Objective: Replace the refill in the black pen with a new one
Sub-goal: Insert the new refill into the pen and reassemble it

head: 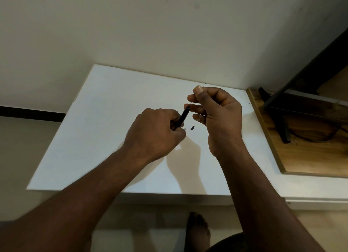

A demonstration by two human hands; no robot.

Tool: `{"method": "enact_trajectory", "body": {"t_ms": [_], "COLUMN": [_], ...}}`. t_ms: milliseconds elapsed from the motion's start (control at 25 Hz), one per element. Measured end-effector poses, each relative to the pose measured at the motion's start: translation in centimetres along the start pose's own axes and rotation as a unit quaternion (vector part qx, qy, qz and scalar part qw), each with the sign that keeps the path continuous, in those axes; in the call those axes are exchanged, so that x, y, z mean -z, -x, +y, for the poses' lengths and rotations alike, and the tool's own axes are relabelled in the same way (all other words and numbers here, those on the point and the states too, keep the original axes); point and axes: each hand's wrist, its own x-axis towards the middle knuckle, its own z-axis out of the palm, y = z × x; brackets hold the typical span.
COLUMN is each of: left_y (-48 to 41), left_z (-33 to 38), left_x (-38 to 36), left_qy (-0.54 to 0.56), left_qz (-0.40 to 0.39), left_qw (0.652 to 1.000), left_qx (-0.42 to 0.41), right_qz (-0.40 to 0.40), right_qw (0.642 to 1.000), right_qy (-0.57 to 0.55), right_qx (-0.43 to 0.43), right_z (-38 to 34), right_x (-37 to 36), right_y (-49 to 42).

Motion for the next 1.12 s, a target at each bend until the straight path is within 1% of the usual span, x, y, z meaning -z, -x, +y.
{"method": "enact_trajectory", "body": {"t_ms": [240,600,1120], "left_y": [0.09,0.09,0.2], "left_z": [0.08,0.18,0.68], "left_x": [0.06,0.06,0.83], "left_qy": [0.004,0.005,0.023], "left_qz": [0.0,-0.004,0.012], "left_qw": [1.0,1.0,1.0], "left_qx": [-0.002,-0.002,0.013], "right_qz": [0.008,0.003,-0.009], "right_qw": [1.0,1.0,0.994], "right_qy": [-0.01,0.003,0.088], "right_qx": [0.003,0.014,0.07], "right_z": [0.11,0.2,0.55], "right_x": [0.02,0.08,-0.28], "right_y": [-0.05,-0.17,-0.08]}}
